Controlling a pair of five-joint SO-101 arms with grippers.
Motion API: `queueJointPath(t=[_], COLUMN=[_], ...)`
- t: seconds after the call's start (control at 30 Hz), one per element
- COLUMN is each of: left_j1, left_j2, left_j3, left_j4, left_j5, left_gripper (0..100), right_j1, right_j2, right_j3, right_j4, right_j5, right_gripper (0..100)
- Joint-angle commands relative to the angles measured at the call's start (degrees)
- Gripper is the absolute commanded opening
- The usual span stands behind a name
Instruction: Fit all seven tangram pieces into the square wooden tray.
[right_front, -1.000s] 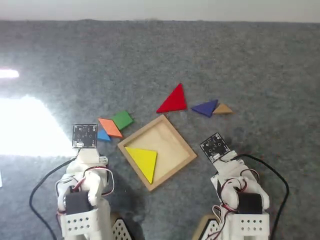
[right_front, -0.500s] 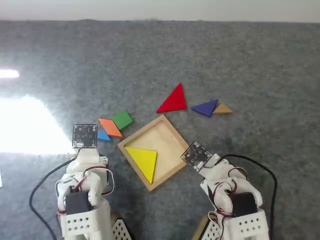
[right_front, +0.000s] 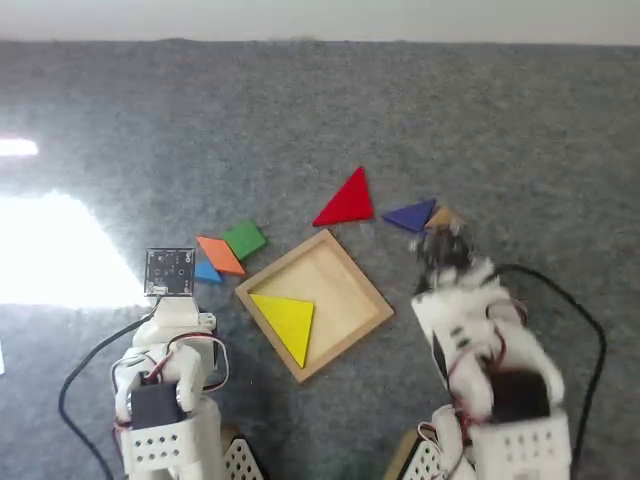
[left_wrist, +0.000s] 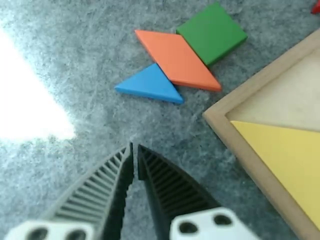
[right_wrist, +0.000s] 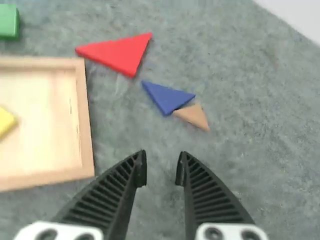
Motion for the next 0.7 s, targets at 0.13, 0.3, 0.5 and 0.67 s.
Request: queueJointPath(t=[0.13, 0.3, 0.5, 0.67], left_j1=[-0.4, -0.4, -0.4, -0.4], left_j2=[-1.1, -1.1, -1.1, -1.1], left_j3=[-0.7, -0.7, -0.7, -0.7], left_j4=[0.2, 0.2, 0.2, 0.2], left_j5=[0.1, 0.1, 0.1, 0.1], left_gripper=[1, 1, 1, 1], right_j1=[-13.2, -16.2, -16.0, -16.0], right_j2=[50.5, 70.3, 80.7, 87.8], right_j3=[-30.7, -42.0, -46.4, -49.7], right_j4=[-2.4, -8.7, -22.8, -28.8], right_j5=[-15.9, -24.9, -44.0, -53.9], right_gripper=[11.7, 11.8, 25.6, 32.5])
